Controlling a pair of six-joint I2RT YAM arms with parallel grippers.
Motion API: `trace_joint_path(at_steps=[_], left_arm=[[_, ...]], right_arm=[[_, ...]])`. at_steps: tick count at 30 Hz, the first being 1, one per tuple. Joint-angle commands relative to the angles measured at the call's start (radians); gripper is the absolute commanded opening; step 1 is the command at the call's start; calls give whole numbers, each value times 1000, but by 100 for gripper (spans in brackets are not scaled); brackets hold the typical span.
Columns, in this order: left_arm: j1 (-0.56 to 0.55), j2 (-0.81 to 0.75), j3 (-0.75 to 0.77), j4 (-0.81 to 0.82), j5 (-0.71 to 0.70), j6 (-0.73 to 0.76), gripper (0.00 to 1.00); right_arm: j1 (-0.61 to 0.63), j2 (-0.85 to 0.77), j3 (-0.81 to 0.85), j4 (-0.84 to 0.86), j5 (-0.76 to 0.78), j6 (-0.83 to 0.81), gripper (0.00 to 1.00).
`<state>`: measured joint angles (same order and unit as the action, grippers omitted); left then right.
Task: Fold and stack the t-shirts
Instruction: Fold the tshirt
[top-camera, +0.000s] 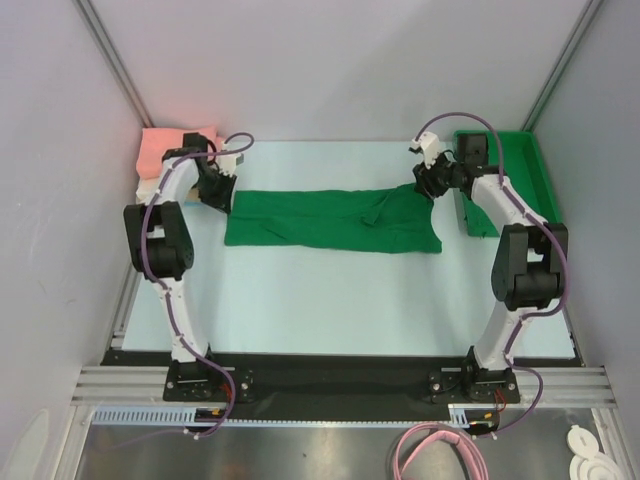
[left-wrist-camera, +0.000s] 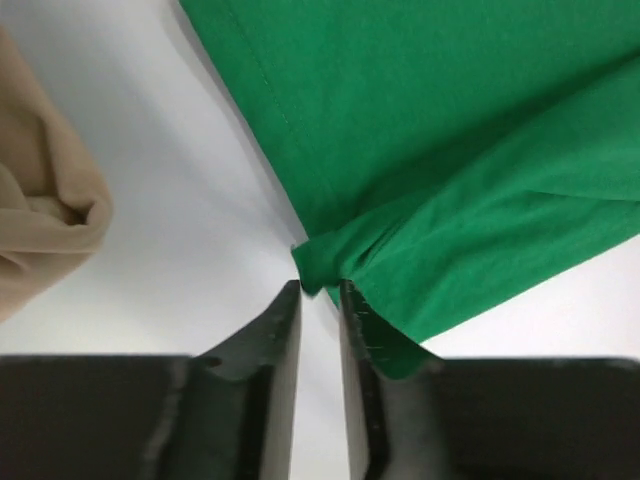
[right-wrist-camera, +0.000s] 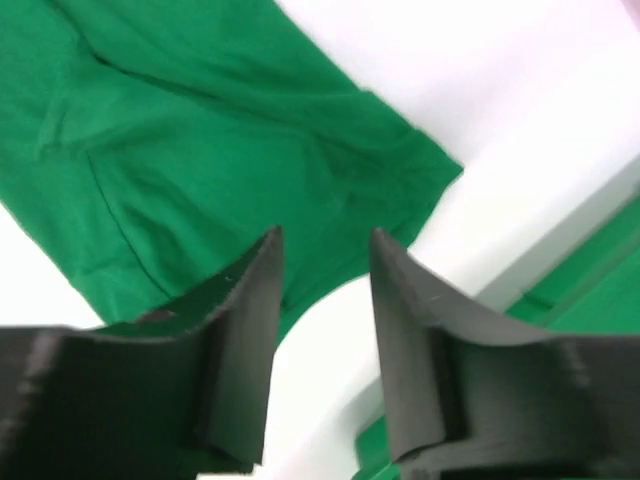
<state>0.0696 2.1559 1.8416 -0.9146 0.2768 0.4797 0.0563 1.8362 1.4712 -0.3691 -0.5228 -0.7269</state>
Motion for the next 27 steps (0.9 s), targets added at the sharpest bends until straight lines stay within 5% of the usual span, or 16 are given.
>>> trace_joint_path(at_steps=[1, 3, 10, 14, 27], left_arm=[[-8, -25, -8, -37, 18, -35, 29], [-16, -117, -126, 38, 6, -39, 43], [-60, -257, -300, 128, 42, -64, 42], [-116, -225, -340, 158, 18, -87, 39], [-122, -137, -421, 221, -53, -121, 35]], right_arm=[[-13, -26, 32, 27, -58, 87, 47], [-13, -66, -18, 48, -80, 101, 48], [-7, -103, -97, 43, -193, 138, 49], [20, 43, 47, -105, -230, 121, 45], [122, 244, 150, -155, -169, 115, 50]])
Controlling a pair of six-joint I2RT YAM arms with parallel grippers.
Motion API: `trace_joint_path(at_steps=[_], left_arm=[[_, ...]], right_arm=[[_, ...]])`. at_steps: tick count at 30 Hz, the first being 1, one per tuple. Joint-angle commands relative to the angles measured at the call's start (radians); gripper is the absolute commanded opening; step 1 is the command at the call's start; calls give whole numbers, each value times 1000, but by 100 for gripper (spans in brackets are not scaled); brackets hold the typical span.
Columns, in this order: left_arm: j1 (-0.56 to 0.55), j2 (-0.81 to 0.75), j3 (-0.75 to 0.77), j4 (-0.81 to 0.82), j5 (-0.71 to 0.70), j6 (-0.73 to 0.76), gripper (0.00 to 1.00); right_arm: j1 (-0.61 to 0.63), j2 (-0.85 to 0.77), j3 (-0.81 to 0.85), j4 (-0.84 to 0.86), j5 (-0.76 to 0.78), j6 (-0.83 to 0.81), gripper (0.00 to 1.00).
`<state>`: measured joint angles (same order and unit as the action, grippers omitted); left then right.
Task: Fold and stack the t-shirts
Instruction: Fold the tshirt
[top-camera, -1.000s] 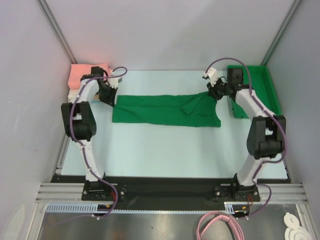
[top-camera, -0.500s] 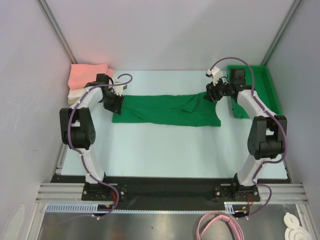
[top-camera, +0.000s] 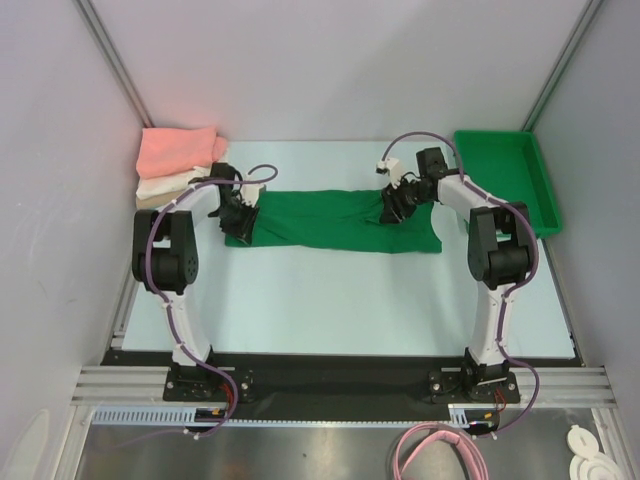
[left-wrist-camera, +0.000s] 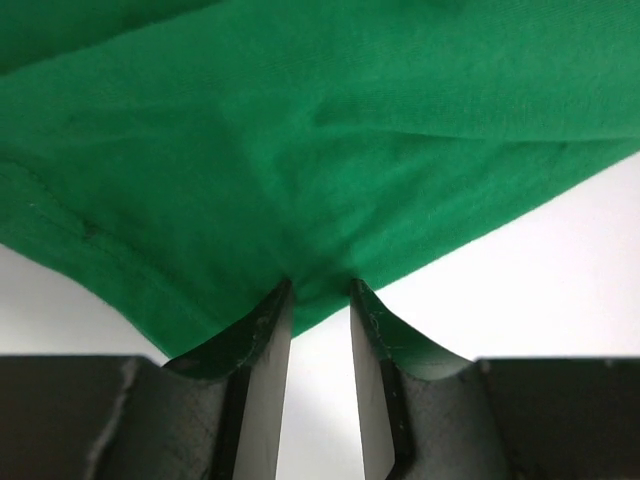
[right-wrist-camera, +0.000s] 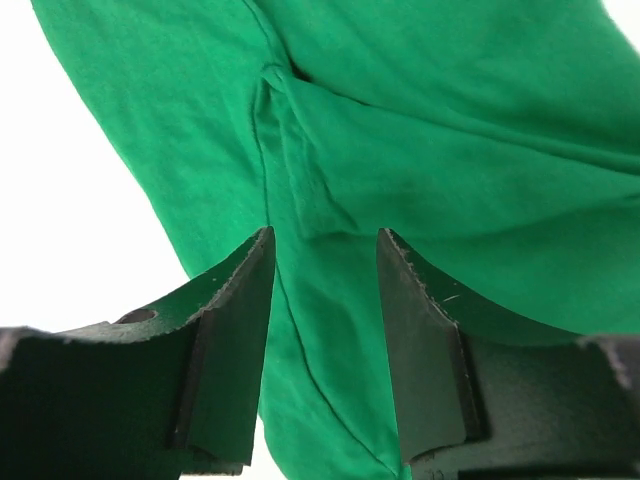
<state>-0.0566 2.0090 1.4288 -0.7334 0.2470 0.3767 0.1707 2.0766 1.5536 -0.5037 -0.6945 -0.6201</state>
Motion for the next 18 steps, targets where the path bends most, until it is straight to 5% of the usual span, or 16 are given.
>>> trace_joint_path(at_steps=[1, 18], left_arm=[[4, 13, -10, 45, -23, -22, 35], [8, -81, -54, 51, 15, -15, 31]], right_arm=[[10, 10, 74, -24, 10, 11, 50], [32, 34, 76, -91, 36, -26, 51]])
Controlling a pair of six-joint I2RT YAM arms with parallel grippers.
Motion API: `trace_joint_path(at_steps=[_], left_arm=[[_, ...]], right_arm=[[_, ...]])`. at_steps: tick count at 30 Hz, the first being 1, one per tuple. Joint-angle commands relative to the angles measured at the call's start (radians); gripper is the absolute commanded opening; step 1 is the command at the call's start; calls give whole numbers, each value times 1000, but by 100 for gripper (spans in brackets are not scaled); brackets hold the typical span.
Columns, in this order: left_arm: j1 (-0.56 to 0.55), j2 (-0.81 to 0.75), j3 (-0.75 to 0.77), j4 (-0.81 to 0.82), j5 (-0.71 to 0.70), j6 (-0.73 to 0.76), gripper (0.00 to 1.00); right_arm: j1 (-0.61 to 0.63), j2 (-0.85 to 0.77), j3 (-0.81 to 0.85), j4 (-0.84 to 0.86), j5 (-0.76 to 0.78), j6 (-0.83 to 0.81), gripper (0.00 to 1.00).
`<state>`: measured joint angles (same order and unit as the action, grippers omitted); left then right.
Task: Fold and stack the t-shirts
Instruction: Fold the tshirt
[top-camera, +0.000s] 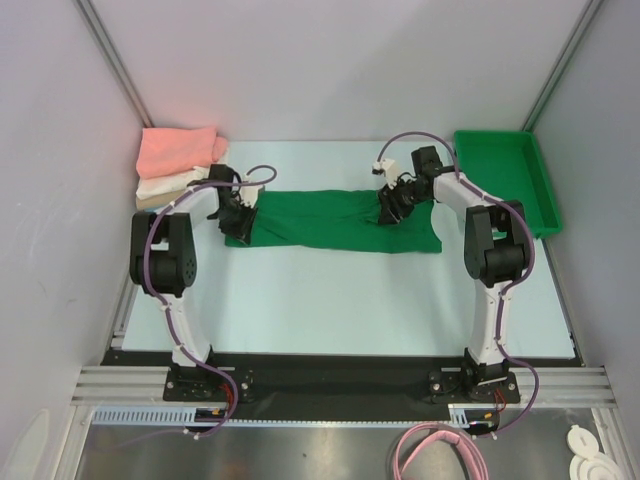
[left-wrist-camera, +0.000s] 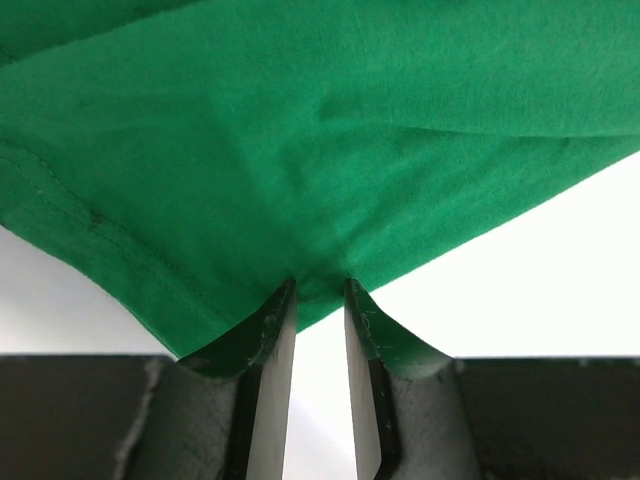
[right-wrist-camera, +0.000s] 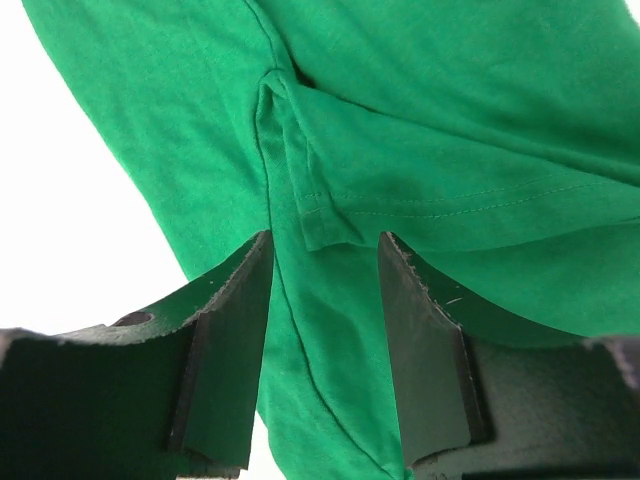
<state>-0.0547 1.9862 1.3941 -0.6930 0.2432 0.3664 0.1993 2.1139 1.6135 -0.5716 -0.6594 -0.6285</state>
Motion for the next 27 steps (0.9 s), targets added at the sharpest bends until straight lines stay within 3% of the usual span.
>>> trace_joint_path(at_steps=[1, 10, 18, 23, 27], left_arm=[[9, -64, -23, 22, 12, -4, 31], [23, -12, -12, 58, -39, -26, 30], [23, -75, -21, 67, 7, -30, 30], [24, -73, -38, 116, -56, -41, 30], [24, -11, -24, 86, -53, -37, 29]], right_arm=[[3, -3, 14, -25, -2, -19, 51], [5, 20, 22, -25, 10, -11, 51], [5, 46, 23, -13, 23, -5, 48], [11, 52, 20, 24, 38, 10, 31], [17, 52, 26, 58, 44, 30, 24]])
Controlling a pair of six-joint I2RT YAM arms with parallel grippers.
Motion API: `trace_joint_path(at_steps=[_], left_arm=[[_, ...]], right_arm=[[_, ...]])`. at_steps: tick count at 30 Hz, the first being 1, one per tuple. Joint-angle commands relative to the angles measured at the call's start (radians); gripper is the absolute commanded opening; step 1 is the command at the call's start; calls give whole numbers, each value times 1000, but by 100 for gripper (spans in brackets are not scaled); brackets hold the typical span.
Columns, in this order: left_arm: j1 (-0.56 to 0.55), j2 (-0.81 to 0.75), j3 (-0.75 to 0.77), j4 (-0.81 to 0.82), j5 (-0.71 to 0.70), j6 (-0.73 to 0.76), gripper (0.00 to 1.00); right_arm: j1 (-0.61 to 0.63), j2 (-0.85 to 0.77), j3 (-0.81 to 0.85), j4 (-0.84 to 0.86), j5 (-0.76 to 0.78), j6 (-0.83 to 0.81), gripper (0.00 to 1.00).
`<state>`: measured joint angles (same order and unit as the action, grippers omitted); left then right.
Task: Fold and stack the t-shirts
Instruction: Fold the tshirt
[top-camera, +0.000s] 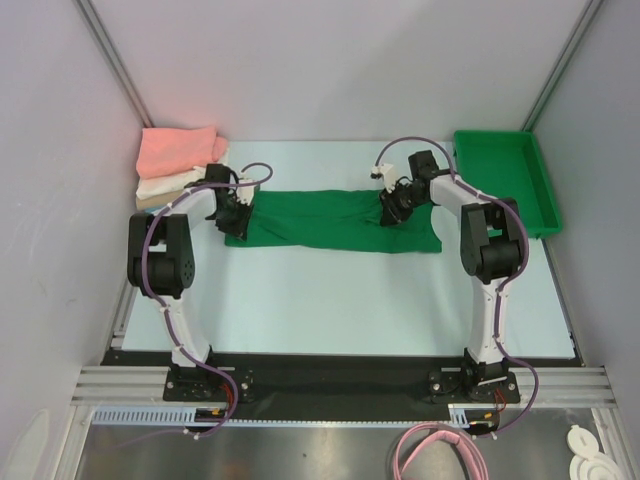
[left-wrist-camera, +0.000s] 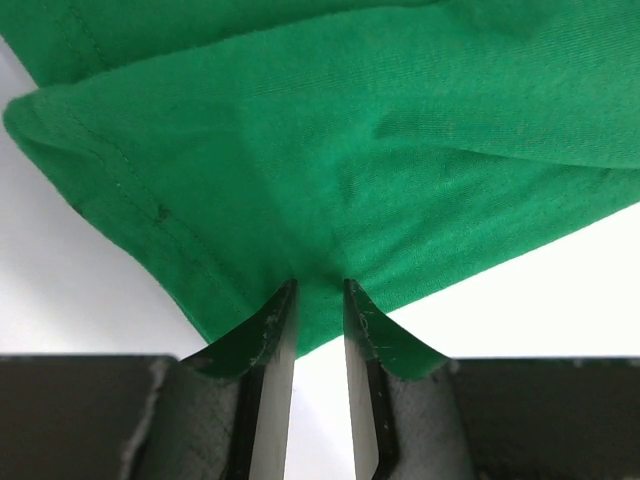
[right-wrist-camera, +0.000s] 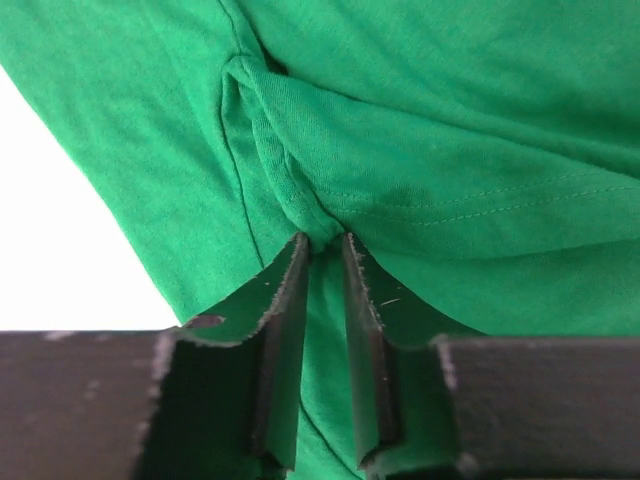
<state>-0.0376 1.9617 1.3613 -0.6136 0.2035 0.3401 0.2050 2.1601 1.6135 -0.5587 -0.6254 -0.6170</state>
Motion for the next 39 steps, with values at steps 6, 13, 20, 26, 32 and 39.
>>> trace_joint_path(at_steps=[6, 13, 20, 26, 32, 39], left_arm=[[7, 28, 9, -18, -9, -4, 29], [7, 31, 7, -25, -3, -3, 28], [7, 25, -2, -28, -1, -1, 28], [7, -107, -48, 15, 2, 28, 36], [7, -124, -18, 15, -24, 42, 41], [7, -110, -16, -21, -7, 54, 40]], right_arm=[[39, -17, 52, 91, 46, 25, 21], [74, 26, 193, 177, 116, 86, 20], [88, -29, 197, 226, 216, 146, 56], [28, -280, -138, 367, 164, 232, 81], [-136, -243, -152, 355, -215, 516, 100], [-179, -196, -84, -21, -173, 257, 66]])
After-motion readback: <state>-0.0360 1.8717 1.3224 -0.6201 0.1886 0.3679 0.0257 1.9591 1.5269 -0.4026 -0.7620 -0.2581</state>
